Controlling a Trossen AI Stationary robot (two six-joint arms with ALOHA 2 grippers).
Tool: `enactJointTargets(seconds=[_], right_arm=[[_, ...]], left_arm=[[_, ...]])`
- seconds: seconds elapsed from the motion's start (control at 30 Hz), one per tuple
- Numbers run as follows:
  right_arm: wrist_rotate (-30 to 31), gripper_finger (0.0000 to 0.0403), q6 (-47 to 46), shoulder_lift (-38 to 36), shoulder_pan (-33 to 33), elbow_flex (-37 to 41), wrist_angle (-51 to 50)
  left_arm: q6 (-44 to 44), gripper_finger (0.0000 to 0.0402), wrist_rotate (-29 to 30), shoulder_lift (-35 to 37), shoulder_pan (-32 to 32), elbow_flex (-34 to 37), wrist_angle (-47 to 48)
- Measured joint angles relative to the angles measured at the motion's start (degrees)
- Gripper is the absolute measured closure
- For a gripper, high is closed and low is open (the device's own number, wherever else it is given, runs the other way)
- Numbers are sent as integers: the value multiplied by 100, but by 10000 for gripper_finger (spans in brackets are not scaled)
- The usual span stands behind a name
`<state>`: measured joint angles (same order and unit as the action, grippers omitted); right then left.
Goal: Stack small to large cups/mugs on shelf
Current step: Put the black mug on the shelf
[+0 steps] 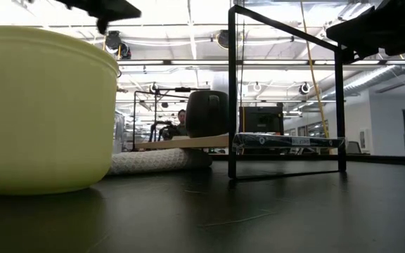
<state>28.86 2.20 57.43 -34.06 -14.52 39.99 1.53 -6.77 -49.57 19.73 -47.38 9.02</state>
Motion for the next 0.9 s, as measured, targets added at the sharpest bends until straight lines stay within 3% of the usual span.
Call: enactJointTargets(seconds=[0.27, 0.6, 0.9], right_arm=[[0, 403, -100, 0, 0, -4, -74], [0, 403, -219, 0, 1, -4, -213], [0, 403, -304, 0, 0, -4, -260]], left_arm=[[-40, 401, -1371, -1644, 515, -1322, 557], [-714, 401, -1442, -3149, 397, -3275, 2013], [-1301, 401, -1549, -4060, 415, -4422, 3095]])
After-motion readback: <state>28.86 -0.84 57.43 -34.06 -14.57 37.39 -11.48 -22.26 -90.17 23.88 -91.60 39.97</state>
